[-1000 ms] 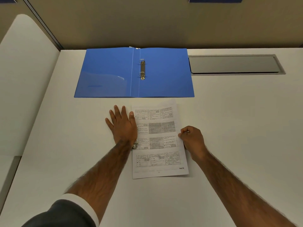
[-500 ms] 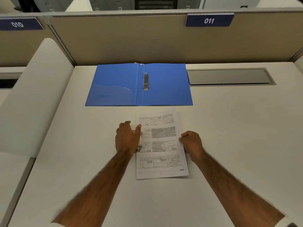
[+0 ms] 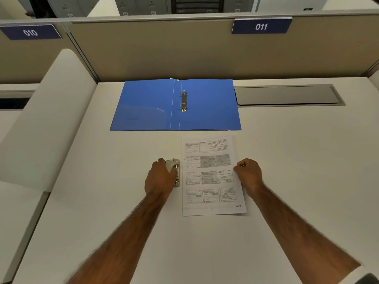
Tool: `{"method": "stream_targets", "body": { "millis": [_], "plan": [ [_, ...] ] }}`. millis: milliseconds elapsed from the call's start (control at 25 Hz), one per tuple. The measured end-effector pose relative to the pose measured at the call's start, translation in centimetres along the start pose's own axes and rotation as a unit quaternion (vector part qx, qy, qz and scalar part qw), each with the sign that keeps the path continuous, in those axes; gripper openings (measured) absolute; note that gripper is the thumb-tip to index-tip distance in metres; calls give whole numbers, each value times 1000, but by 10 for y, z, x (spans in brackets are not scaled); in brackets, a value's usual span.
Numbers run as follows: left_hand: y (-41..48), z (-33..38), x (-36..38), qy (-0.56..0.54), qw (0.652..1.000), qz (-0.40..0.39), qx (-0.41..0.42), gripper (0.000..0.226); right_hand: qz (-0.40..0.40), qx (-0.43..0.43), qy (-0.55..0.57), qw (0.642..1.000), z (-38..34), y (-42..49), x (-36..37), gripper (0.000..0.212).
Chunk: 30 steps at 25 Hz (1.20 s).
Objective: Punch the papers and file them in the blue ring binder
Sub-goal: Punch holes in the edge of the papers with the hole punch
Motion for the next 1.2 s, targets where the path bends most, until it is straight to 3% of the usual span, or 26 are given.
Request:
{"method": "stream_targets", "body": {
  "millis": [200, 320, 400, 480, 560, 680, 760, 920, 1200],
  "plan": [
    [0, 2, 0, 18, 1000, 6, -9, 39, 33, 2, -49, 998, 0, -6, 2, 24],
    [1, 3, 0, 2, 1000, 5, -13, 36, 89, -1, -112, 990, -3, -13, 1, 16],
    [3, 0, -1, -49, 998, 18, -29, 29, 125, -54, -120, 983, -10, -20, 5, 10],
    [8, -4, -2, -109, 991, 29, -68, 21, 68, -124, -80, 987, -25, -31, 22, 6],
    [13, -9, -4, -170, 979, 16, -111, 15, -43, -193, -69, 978, -44, -46, 51, 25],
    [17, -12, -8, -276, 950, -21, -145, 9, -115, -318, -186, 922, -69, -66, 97, 73],
    [17, -15, -16, -300, 943, -35, -143, 9, -98, -382, -264, 880, -81, -74, 119, 85],
    [21, -30, -41, -335, 931, -43, -140, 13, -56, -442, -266, 855, -107, -81, 135, 78],
    [47, -107, -137, -346, 925, 28, -151, 14, -113, -498, -253, 822, -198, -129, 211, 79]
  ]
}}
Point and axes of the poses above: each hand's wrist, its own y-axis towards the middle knuckle, its own x-axis out of the palm, z = x × y, the point moved 1 cm from there along y, towards the middle knuckle, and after that the axes turned 11 degrees about -y, right-handed, at the moved point
